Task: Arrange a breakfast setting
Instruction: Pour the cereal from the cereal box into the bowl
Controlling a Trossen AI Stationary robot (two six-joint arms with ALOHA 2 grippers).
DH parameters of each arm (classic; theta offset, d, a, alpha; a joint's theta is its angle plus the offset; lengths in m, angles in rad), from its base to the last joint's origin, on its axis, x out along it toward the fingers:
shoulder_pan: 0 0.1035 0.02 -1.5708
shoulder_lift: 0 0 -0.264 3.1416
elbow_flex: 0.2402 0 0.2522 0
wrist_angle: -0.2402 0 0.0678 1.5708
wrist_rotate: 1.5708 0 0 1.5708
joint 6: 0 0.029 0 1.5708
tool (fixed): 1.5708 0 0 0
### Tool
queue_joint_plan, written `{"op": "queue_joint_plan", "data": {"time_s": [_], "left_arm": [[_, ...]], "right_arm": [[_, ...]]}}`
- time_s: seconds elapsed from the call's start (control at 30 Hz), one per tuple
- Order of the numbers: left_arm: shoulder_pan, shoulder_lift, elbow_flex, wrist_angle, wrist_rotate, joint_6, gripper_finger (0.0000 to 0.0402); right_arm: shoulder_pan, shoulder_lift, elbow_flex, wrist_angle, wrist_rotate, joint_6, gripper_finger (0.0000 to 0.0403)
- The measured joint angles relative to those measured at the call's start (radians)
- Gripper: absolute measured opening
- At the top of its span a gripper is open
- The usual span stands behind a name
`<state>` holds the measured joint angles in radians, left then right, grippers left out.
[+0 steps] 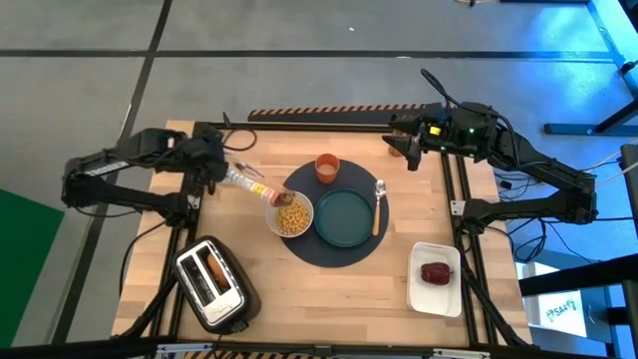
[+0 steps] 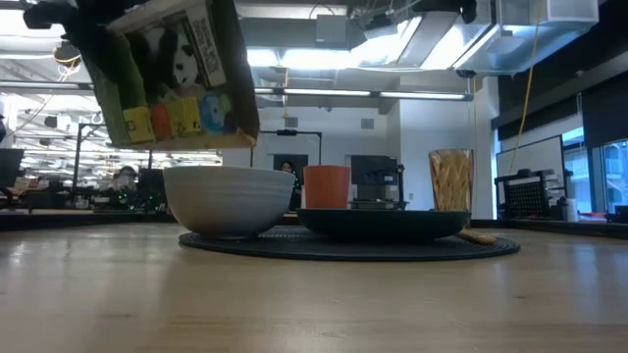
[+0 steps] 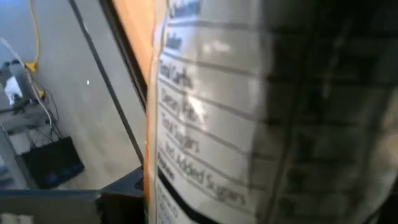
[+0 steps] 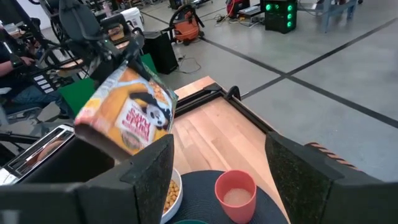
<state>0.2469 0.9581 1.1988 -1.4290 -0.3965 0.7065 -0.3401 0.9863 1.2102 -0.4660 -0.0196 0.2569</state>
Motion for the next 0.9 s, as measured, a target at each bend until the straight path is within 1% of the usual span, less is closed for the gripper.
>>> {"op": "queue_joint_plan", "data": {"time_s": [0.2,0.27,0.37,0.5,0.6,0.8,0.9], "left_arm": [[0.017,-0.096,0.0,-0.003,0.001,-0.091,0.0199],[0.018,-0.122,0.0,0.0,0.011,-0.139,0.0199],[0.018,-0.161,0.0,0.04,0.033,-0.229,0.0199],[0.018,-0.212,0.0,0.163,0.078,-0.356,0.0199],[0.018,-0.242,0.0,0.269,0.077,-0.429,0.0195],[0.018,-0.276,0.0,0.423,0.077,-0.572,0.0164],[0.018,-0.278,0.0,0.534,0.134,-0.623,0.0151]], "right_arm": [[0.0,0.0,0.0,0.019,-0.002,0.0,0.0244],[0.0,0.0,0.0,0.054,-0.026,0.005,0.0244],[0.0,0.014,0.0,0.147,-0.091,0.031,0.0244],[0.009,0.053,0.0,0.259,-0.158,0.035,0.0244],[0.035,0.084,0.0,0.31,-0.164,0.034,0.0244],[0.068,0.155,0.0,0.348,-0.166,0.027,0.0244],[0.085,0.219,0.0,0.454,-0.176,0.027,0.0244]]}}
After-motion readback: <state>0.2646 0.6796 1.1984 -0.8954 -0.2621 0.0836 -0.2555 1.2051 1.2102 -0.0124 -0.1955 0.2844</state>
